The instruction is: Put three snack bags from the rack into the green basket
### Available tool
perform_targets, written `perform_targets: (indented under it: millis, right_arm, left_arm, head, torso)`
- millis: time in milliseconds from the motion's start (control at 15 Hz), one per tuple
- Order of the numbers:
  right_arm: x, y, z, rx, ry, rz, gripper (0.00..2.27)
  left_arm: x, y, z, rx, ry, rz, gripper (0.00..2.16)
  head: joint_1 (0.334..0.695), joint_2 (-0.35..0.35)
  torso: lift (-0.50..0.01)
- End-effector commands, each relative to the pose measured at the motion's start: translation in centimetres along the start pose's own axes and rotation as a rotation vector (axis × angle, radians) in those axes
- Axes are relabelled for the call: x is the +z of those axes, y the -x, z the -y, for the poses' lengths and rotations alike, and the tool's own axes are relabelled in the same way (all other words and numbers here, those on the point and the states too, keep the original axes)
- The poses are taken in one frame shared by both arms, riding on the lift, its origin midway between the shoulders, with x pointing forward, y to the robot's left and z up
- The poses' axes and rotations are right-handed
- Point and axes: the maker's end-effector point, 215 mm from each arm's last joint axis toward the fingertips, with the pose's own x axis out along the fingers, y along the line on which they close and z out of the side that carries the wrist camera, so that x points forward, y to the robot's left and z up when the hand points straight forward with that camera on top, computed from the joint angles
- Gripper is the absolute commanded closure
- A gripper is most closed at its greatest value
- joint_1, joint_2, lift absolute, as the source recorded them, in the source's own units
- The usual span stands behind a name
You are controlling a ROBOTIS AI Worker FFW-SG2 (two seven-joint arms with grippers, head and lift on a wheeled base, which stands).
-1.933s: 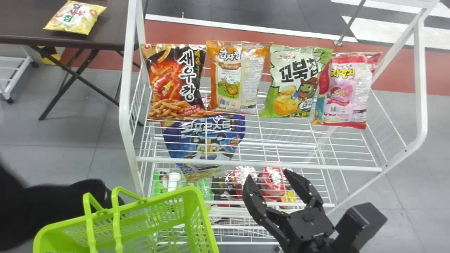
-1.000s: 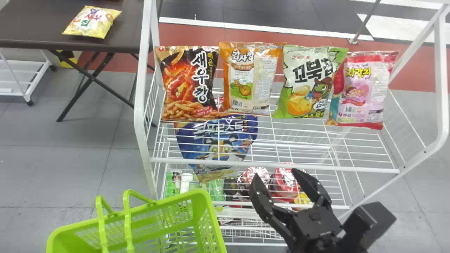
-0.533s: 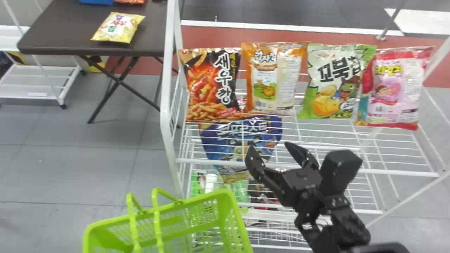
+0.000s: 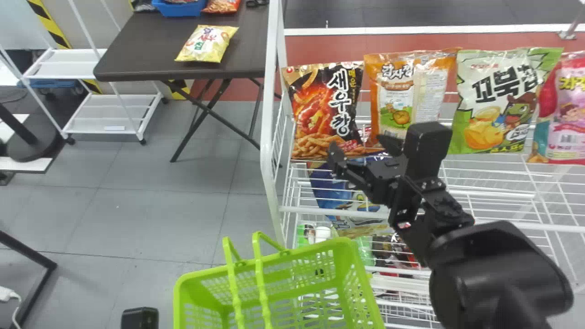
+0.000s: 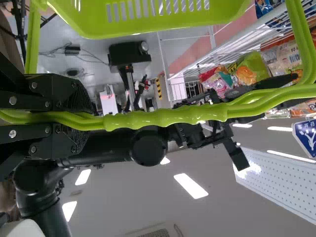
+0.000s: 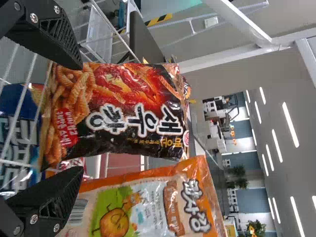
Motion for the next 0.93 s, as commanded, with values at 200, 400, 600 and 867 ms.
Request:
perform_targets:
  millis: [200,400,600,867]
  right_arm:
    - [2.1,-5.8,-1.6,0.025,0.094,0.023,0.1]
    - [0.8,-7.3,-2.5,0.07,0.111,-0.022,0.54]
    - [-0.4,-7.5,-3.2,0.09,0.133,-0.068,2.06]
    - [0.4,-6.4,-4.9,0.113,0.157,-0.038,2.25]
  left_arm:
    - [0.3,0.2,-0.3,-0.01,0.014,0.004,2.15]
    - [0.5,0.5,-0.4,-0.009,0.014,0.006,2.15]
    - [0.8,1.2,-0.7,0.0,0.016,0.017,2.15]
    - [1.1,1.6,-0.7,0.002,0.015,0.021,2.15]
  head:
    - [0.695,0.125]
    - [0.695,0.151]
    - [0.695,0.184]
    - [0.695,0.203]
  torso:
    - [0.0]
    - [0.0]
    - [0.0]
    - [0.0]
